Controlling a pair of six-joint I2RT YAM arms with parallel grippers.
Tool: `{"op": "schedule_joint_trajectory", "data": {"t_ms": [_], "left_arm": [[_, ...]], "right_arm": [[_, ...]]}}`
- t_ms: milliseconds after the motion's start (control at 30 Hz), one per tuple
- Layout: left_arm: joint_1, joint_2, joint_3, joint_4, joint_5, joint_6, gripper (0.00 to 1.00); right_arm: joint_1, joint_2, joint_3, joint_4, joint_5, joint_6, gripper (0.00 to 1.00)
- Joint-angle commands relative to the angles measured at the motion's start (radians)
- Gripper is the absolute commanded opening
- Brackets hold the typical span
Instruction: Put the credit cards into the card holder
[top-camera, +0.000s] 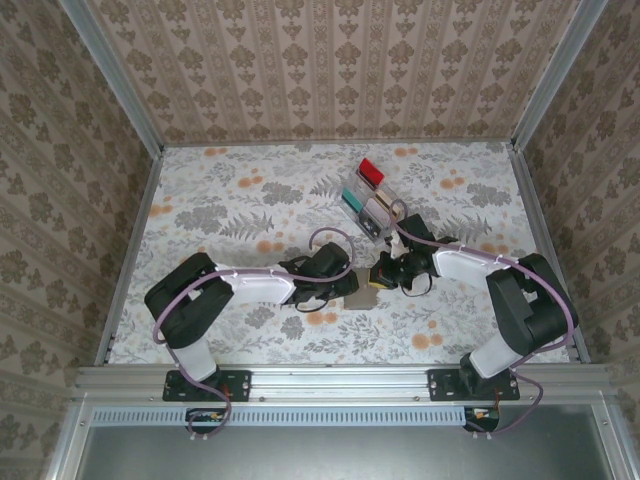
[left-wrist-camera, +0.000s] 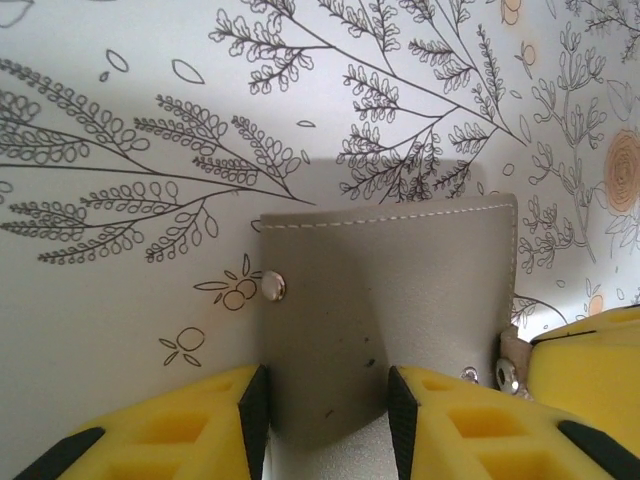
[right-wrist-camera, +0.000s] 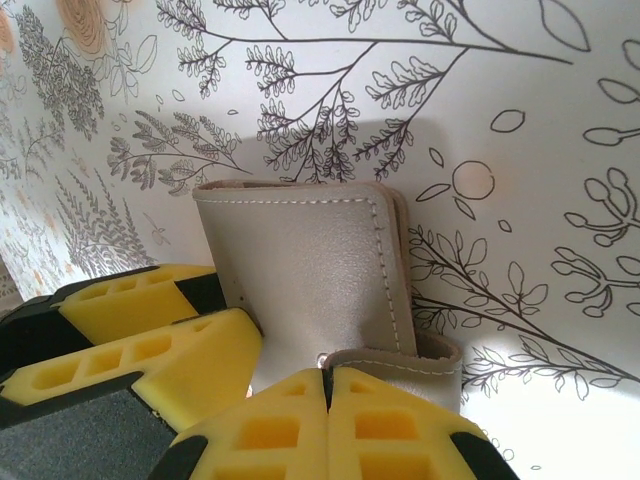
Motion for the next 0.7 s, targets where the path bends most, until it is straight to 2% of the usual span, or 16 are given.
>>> {"op": "schedule_joint_trajectory", "data": {"t_ms": [0,200,467,667], "left_arm": [[-0.007,0.023,0.021,-0.016,0.013,0.001,0.39],[-0.009,0.027,0.021,-0.013,0.015,0.002,0.37],[-0.008,0.033,0.030,-0.013,0.020,0.005,0.37],[-0.010,0.039,0.030,-0.007,0.024,0.001,0.36]], "right_arm": [[0.014,-0.023,0.025,-0.026,0.010,0.002,0.00],[0.029,-0.007,0.044,-0.038,0.012,-0.002,0.00],[0.044,0.031,0.066,-0.097,0.080,-0.015,0.00],[0.055,0.053,0.070,-0.083,0.041,-0.025,0.00]]}}
